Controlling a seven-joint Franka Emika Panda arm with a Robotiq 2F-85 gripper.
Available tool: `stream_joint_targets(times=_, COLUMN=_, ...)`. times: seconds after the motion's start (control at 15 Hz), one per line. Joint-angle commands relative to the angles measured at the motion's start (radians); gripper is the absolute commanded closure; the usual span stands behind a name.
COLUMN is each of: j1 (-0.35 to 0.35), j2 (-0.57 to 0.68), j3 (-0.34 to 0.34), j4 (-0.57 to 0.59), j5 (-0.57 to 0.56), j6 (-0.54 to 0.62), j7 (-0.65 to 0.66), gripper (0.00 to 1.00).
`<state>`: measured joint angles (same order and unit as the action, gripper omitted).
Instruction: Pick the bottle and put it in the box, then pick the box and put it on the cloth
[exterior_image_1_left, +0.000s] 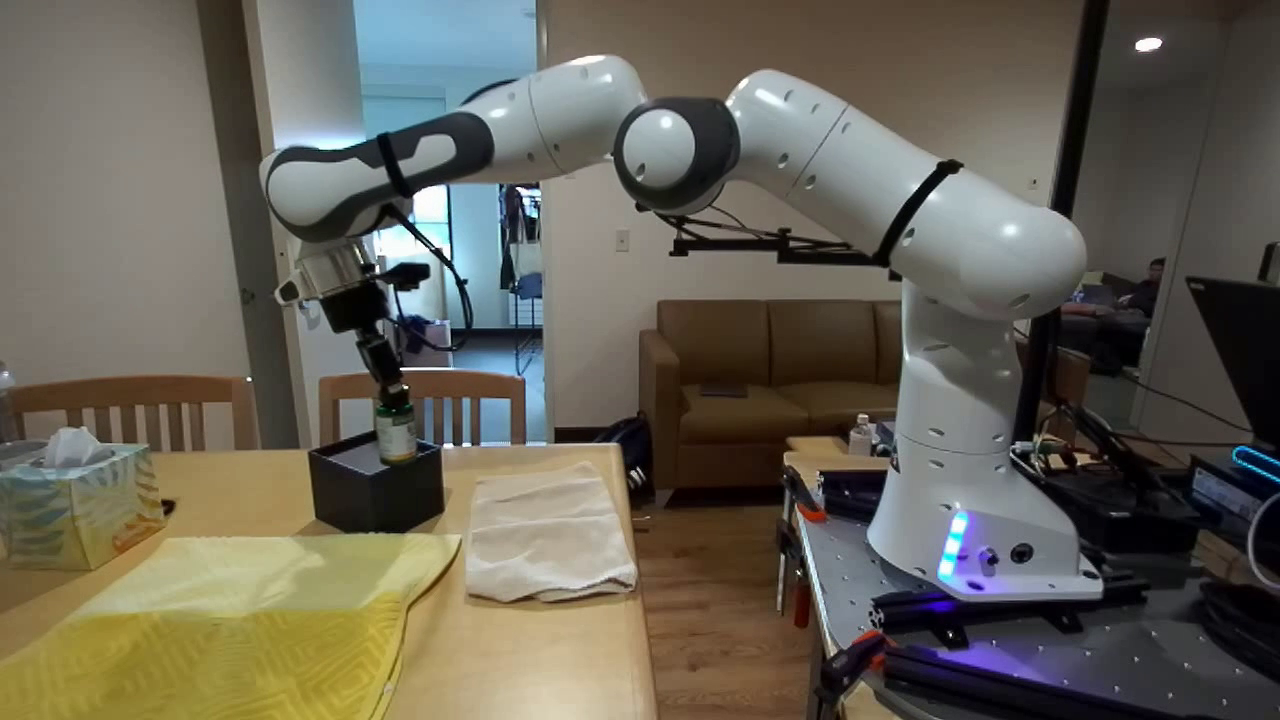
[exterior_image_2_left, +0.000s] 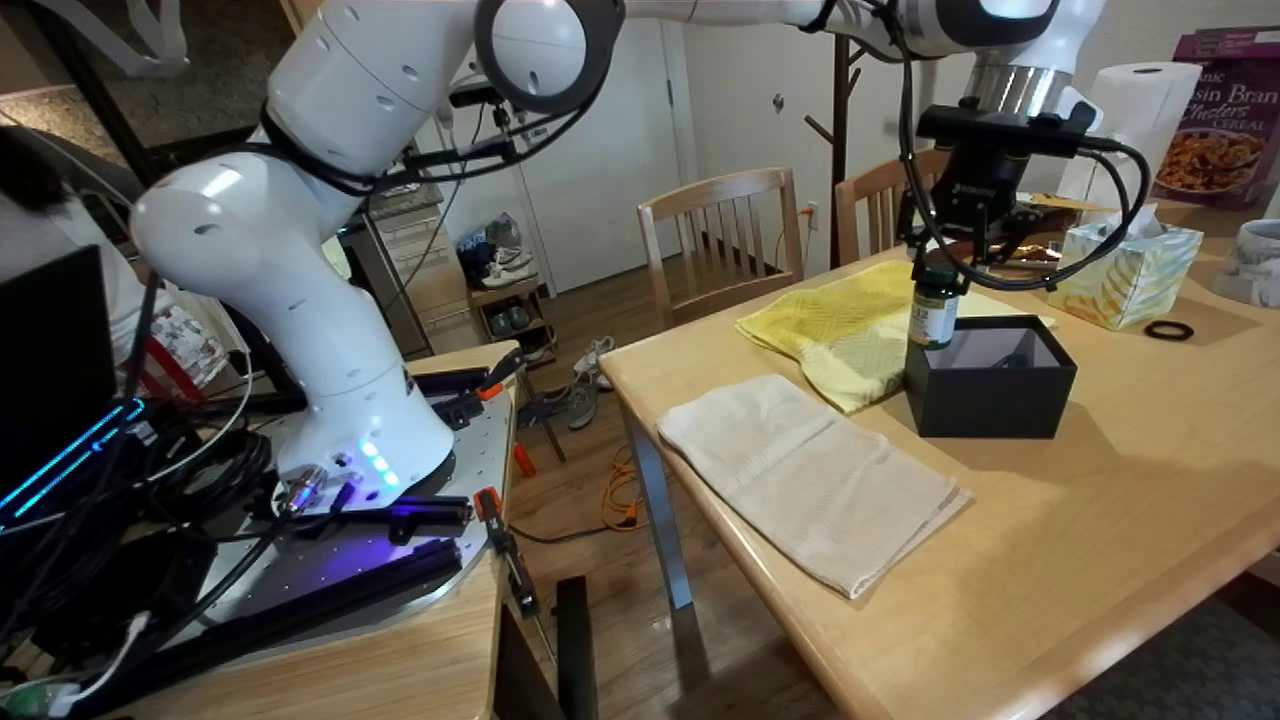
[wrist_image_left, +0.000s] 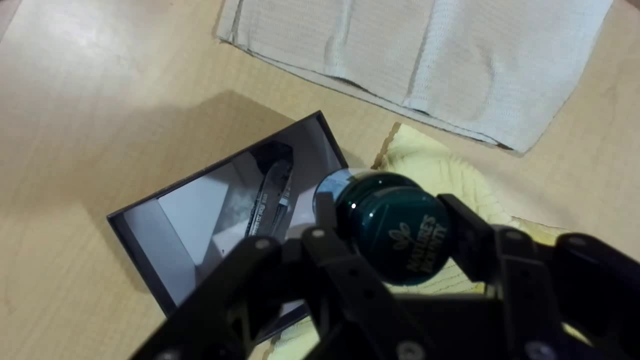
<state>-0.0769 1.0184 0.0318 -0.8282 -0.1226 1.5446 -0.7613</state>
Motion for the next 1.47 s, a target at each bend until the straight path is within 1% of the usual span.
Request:
stream_joint_targets(times=0.0, j1=-0.001, j2=0.091, j3=-0.001, j4=0.162, j5=0.0, j6=-0.059, j7=-0.017, gripper=0.72)
stream_joint_targets(times=0.2, j1=0.0, j2=0.116, j3=-0.003, j4=0.207, j5=0.001, j6=-0.059, j7=-0.018, gripper=0.72)
stream_joint_targets(times=0.4, j1=0.0, j2=0.13, j3=-0.004, j4=0.222, j5=0.002, j6=-0.063, j7=-0.006, gripper=0.72)
stream_joint_targets(times=0.73, j1=0.0, j2=0.146, j3=-0.003, j4=0.237, j5=0.002, j6=-0.094, j7=-0.017, gripper=0.72)
stream_joint_targets(times=1.2, j1=0.001, j2=0.157, j3=-0.007, j4=0.258, j5=0.0, j6=-0.078, j7=-0.002, gripper=0.72)
stream_joint_targets(times=1.33, j1=0.0, j2=0.157, j3=-0.004, j4=0.259, j5=0.001, j6=-0.096, j7=-0.012, gripper=0.72)
stream_joint_targets(times=1.4, j1=-0.005, j2=0.156, j3=0.009, j4=0.258, j5=0.015, j6=-0.113, j7=-0.031, gripper=0.72)
